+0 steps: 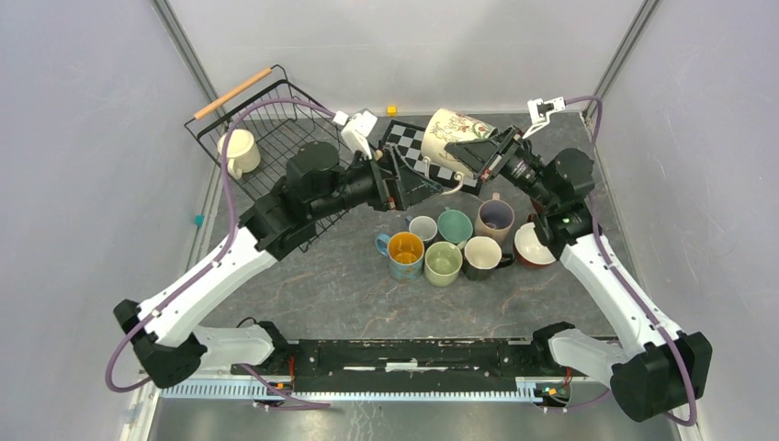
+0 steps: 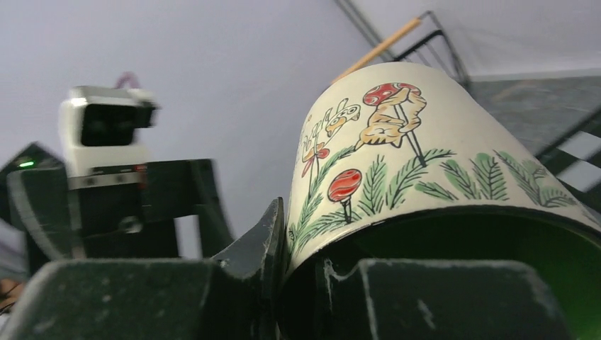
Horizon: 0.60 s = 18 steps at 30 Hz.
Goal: Unload the cups from the dish rack
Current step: Place the cup at the center of the board.
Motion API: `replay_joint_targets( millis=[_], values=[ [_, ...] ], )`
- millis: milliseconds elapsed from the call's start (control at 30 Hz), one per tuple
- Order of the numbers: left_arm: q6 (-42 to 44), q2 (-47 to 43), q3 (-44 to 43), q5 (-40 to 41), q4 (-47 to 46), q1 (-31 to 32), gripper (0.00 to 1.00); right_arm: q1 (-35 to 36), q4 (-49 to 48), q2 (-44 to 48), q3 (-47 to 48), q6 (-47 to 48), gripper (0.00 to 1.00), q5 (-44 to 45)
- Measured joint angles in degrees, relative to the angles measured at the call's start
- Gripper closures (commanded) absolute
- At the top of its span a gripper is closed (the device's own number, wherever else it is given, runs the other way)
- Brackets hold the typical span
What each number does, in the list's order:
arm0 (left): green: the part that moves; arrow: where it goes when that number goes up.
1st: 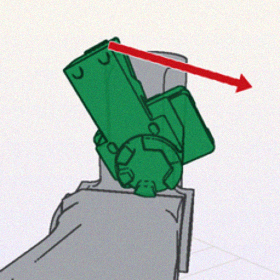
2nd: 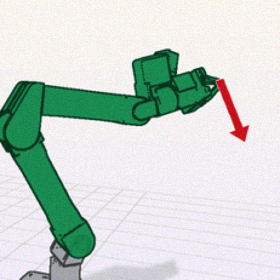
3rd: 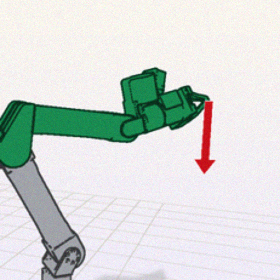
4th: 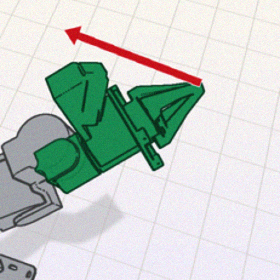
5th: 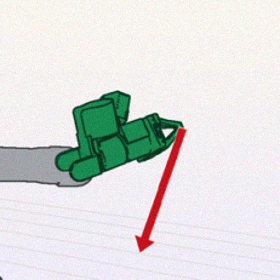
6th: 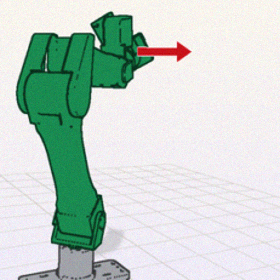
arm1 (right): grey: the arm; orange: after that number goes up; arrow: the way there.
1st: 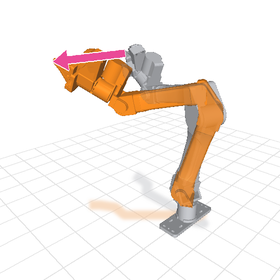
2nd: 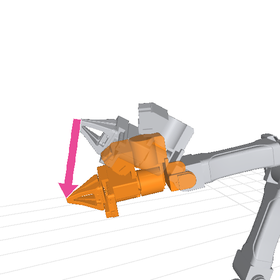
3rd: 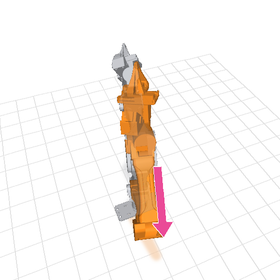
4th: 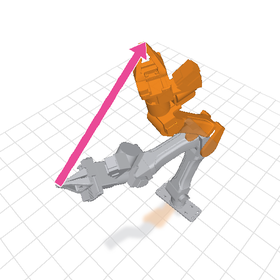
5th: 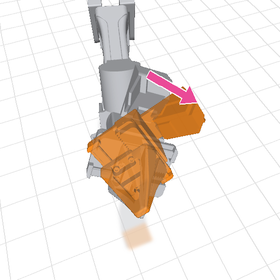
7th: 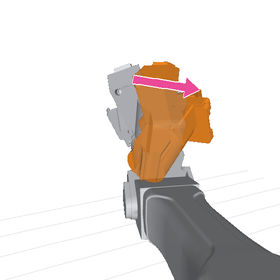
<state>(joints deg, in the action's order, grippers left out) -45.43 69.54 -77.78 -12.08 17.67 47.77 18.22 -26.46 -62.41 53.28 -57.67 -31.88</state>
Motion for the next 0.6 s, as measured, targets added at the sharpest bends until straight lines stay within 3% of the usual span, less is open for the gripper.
replay_joint_targets(
  millis=[300,600],
  values=[
    [2.8,-6.2,0.2,0.1,0.8,0.0,0.00,-0.3,26.6,0.3,7.2,13.9,1.00,8.3],
    [6.7,-6.3,-0.2,0.0,9.3,0.0,0.00,-0.3,53.7,0.3,21.4,27.6,1.00,22.0]
  ],
)
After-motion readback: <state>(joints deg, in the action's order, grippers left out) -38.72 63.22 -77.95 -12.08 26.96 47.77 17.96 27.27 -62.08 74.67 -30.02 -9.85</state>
